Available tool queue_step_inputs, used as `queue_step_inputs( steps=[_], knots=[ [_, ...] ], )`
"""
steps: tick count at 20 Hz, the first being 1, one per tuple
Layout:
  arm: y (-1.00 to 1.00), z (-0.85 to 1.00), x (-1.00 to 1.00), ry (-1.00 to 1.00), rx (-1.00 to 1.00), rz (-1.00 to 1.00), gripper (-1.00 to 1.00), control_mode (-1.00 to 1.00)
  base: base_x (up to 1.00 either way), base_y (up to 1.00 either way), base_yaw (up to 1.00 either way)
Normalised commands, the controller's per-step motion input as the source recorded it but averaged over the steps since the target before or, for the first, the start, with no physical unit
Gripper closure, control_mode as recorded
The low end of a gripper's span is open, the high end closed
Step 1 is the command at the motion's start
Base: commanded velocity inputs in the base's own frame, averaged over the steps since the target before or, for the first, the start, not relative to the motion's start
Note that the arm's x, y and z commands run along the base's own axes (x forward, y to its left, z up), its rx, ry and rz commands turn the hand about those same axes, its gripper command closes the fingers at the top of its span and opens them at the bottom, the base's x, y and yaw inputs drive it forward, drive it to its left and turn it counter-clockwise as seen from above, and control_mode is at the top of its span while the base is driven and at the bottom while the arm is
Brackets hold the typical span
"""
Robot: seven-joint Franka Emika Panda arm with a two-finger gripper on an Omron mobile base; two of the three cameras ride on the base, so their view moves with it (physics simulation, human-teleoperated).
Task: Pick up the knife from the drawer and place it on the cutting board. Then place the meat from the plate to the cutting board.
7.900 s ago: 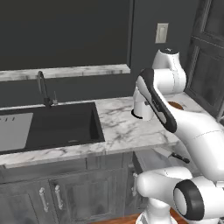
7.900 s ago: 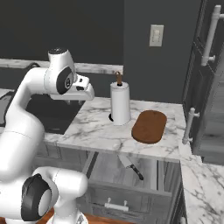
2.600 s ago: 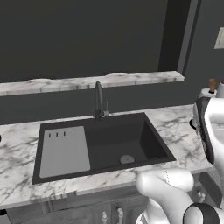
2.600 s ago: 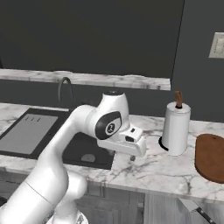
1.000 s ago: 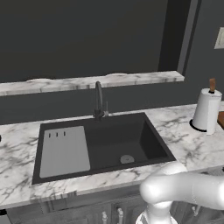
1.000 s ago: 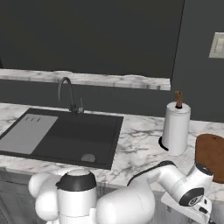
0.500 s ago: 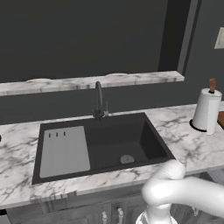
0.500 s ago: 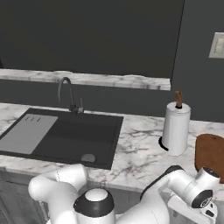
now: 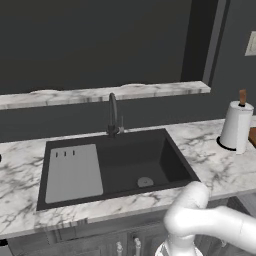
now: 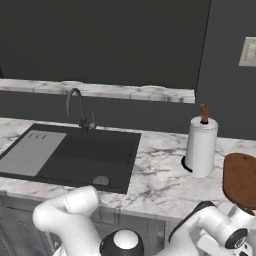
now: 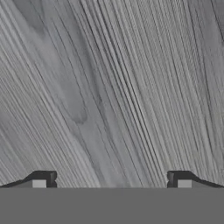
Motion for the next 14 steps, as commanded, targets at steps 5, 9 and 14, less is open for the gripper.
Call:
queue_step_inputs(
  steps=[5, 9, 14],
  knots=[
    [-0.35, -0.40, -0.40, 0.00, 0.04, 0.00, -1.00, -1.00, 0.00, 0.00, 0.00],
    [-0.34, -0.43, -0.46, 0.05, 0.05, 0.00, -1.00, -1.00, 0.00, 0.00, 0.00],
    [-0.25, -0.37, -0.51, 0.13, 0.04, -0.02, -1.00, -1.00, 0.00, 0.00, 0.00]
  ],
)
